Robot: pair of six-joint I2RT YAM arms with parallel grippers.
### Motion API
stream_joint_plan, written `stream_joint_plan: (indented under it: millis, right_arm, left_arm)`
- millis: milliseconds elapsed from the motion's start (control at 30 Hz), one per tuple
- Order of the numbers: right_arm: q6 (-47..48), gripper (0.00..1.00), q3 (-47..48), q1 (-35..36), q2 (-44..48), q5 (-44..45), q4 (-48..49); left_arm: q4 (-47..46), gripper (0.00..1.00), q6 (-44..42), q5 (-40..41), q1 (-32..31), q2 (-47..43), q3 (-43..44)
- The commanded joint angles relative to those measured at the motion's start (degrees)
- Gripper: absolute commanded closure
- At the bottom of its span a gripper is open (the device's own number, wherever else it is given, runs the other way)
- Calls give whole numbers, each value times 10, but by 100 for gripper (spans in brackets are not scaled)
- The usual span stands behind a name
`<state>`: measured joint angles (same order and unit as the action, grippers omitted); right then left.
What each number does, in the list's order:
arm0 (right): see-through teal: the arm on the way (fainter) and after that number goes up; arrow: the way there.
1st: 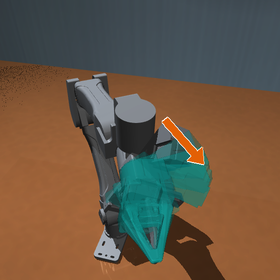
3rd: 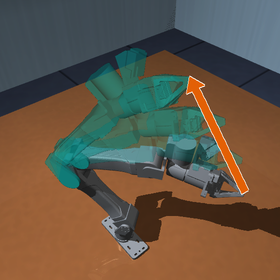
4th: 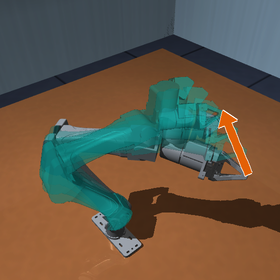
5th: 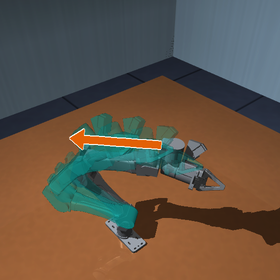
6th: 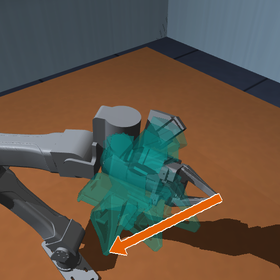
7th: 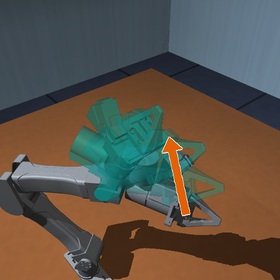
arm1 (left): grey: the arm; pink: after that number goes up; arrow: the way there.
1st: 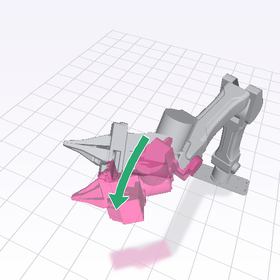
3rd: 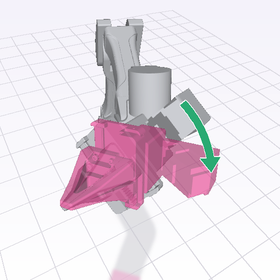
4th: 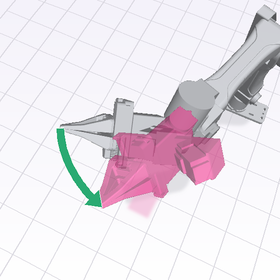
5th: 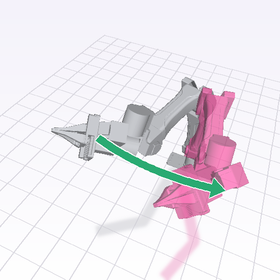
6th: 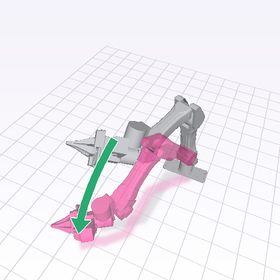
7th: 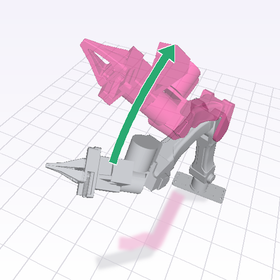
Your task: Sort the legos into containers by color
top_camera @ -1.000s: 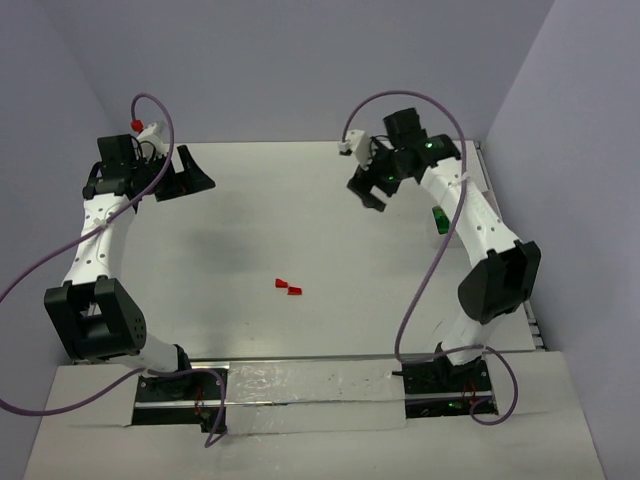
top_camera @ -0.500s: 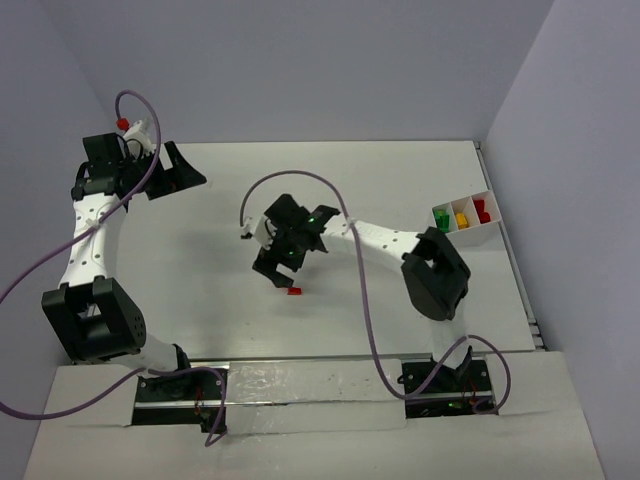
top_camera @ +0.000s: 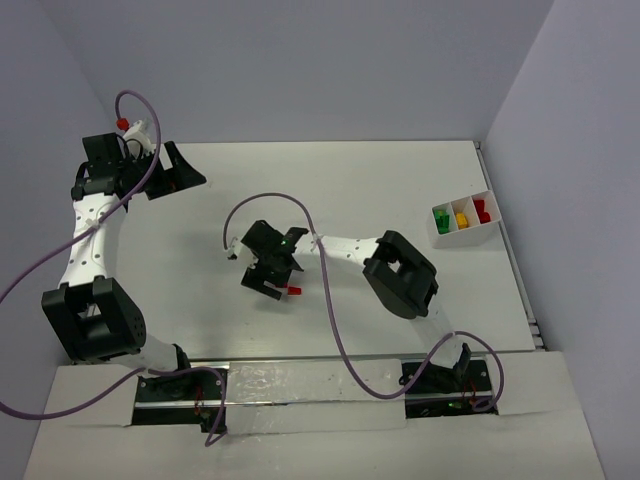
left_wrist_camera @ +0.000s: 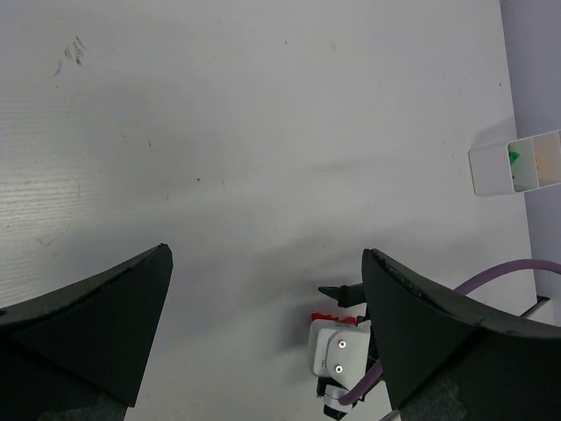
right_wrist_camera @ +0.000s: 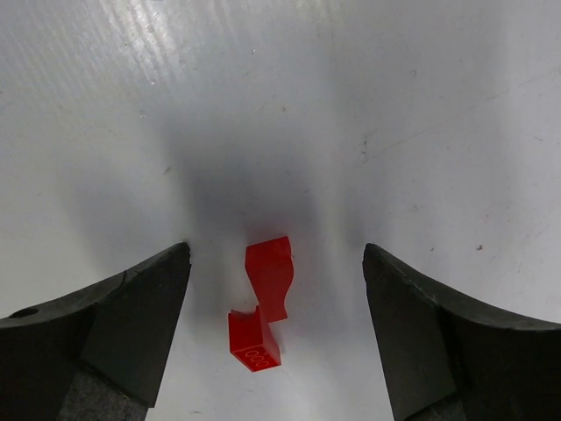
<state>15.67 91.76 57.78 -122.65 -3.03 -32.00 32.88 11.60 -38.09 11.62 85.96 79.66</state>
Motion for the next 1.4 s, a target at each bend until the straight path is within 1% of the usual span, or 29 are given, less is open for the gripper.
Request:
stream_joint_plan:
  millis: [0, 67, 200, 367, 600, 733, 800, 867, 933, 967, 1000, 1067, 1100, 1133, 1200, 1233, 1367]
  right_arm:
    - [-6, 17, -12, 1, 2, 40, 19]
    - [-4, 30, -23, 1, 6, 34, 22]
    - [-2, 46, -34, 1, 14, 18, 22]
    - [-6, 53, -44, -1, 22, -1, 10]
    - [-4, 69, -53, -14, 45, -10, 1]
    - [5, 71, -31, -27, 66, -8, -3]
    - [8, 73, -1, -41, 79, -10, -15]
    - [12, 77, 41, -69, 90, -21, -46]
    - [13, 78, 87, -95, 103, -34, -65]
    - [12, 79, 104, -114, 117, -46, -76]
    - [12, 79, 105, -115, 117, -50, -76]
    - [14, 81, 132, -184, 143, -64, -110]
    - [17, 81, 133, -194, 148, -64, -114]
    - [24, 81, 132, -230, 167, -66, -128]
    - [35, 81, 126, -277, 196, -68, -145]
    - [52, 82, 119, -315, 211, -66, -165]
    - [92, 83, 104, -448, 245, -51, -189]
  left_arm:
    - [-7, 1, -3, -16, 2, 1, 23]
    - [-5, 1, -1, -17, 2, 3, 28]
    - [-6, 1, 2, -17, 2, 3, 29]
    - [-7, 1, 4, -17, 2, 2, 25]
    - [-10, 1, 4, -15, 2, 1, 22]
    - [-12, 1, 4, -16, 2, 1, 20]
    - [-15, 1, 4, -16, 2, 1, 19]
    - [-16, 1, 4, -17, 2, 3, 21]
    - [-18, 1, 3, -17, 1, 2, 23]
    - [-20, 1, 3, -16, -2, 3, 23]
    - [-20, 1, 1, -16, -2, 3, 23]
    - [-22, 1, -9, -2, -13, 1, 23]
    - [-21, 1, -11, 1, -18, 2, 23]
    - [-19, 1, -17, 14, -33, 1, 23]
    - [-22, 1, -24, 37, -49, -2, 22]
    - [-26, 1, -31, 47, -61, -3, 22]
    - [-35, 1, -32, 63, -91, 5, 28]
